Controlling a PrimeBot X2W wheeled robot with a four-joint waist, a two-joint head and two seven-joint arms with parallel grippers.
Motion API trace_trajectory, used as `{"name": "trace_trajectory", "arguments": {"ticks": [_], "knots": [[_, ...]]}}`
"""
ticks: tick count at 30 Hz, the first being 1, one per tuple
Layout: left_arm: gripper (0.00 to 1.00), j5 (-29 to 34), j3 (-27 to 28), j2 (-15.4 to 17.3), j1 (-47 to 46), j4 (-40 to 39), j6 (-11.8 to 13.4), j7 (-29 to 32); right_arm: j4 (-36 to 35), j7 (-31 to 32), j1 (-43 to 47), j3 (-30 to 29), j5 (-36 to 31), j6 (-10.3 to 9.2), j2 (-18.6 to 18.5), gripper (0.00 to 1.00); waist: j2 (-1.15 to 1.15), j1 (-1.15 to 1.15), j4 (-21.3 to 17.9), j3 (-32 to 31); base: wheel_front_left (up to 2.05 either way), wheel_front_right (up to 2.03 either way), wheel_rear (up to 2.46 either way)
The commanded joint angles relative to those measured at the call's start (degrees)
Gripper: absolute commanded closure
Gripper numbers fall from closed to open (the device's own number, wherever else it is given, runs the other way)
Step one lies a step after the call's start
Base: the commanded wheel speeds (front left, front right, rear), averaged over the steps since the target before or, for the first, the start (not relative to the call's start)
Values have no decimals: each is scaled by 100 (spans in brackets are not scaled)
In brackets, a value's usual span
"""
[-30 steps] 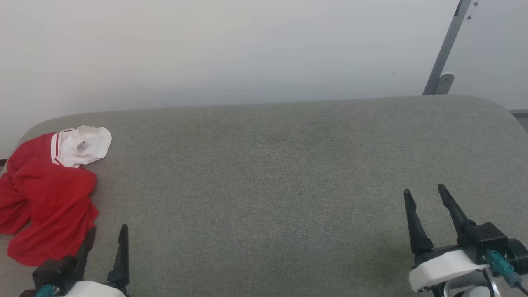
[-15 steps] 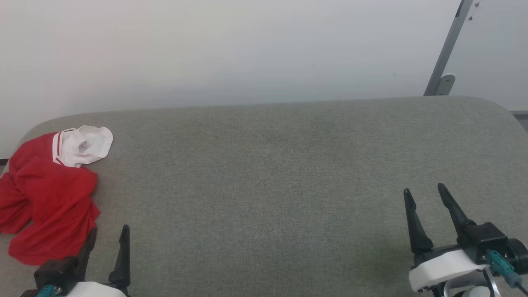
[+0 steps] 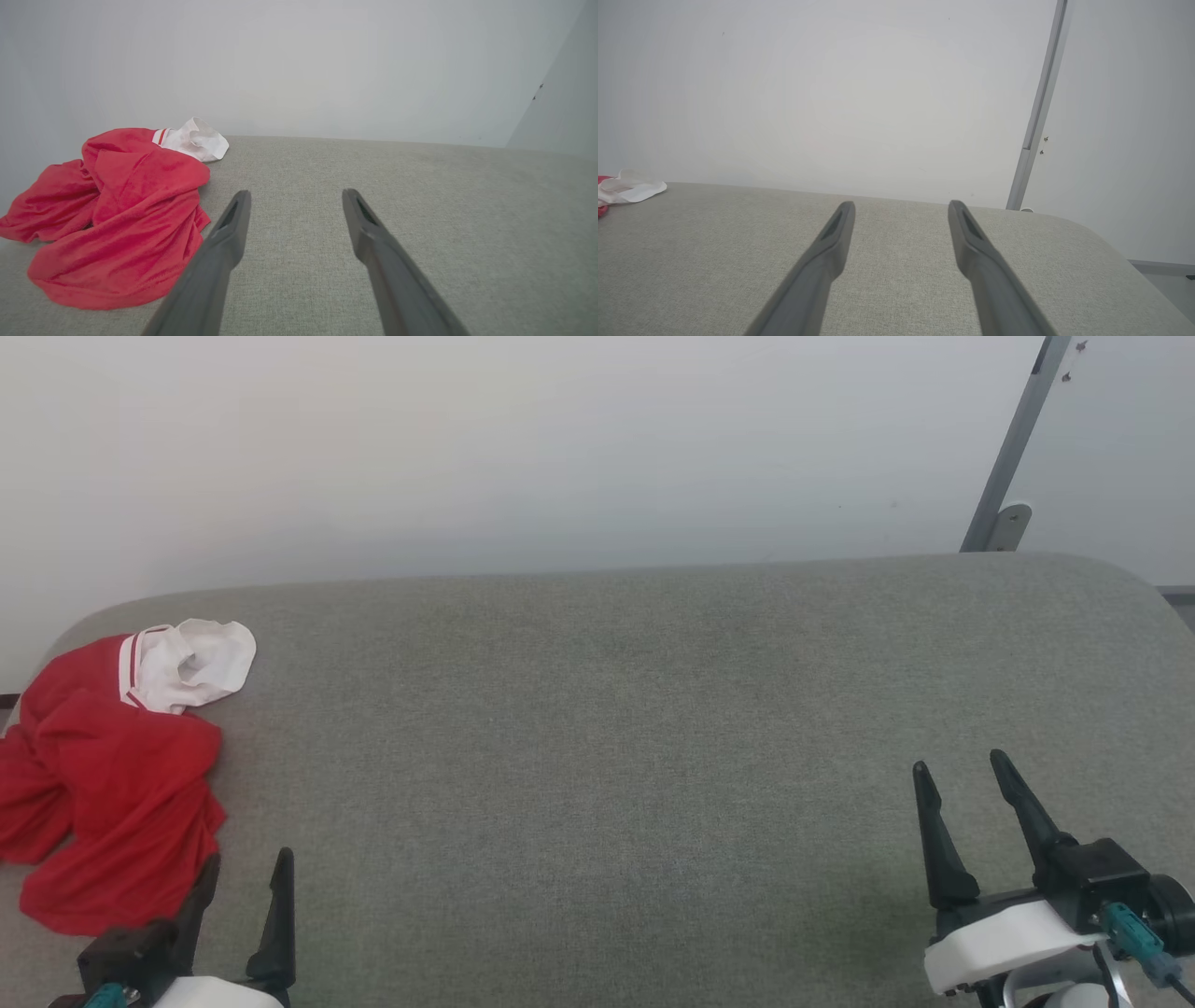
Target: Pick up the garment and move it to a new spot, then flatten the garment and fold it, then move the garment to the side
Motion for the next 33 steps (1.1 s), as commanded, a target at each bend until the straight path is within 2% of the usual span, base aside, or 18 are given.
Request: {"name": "trace_trajectory", "arguments": {"ticks": [1, 10, 33], "knots": [[0, -33, -1, 2, 41, -21, 4, -39, -17, -29, 56, 9, 1, -2, 31, 0, 0, 0, 2, 4, 0, 0, 0], [0, -22, -50, -54, 6, 9, 4, -39, -7, -29, 47, 9, -16, -2, 61, 0, 0, 0, 34, 17, 0, 0, 0], [0, -29, -129, -467, -132, 45, 4, -39, -19, -29, -14, 4, -37, -2, 122, 0, 0, 0, 71, 86, 0, 0, 0]]}}
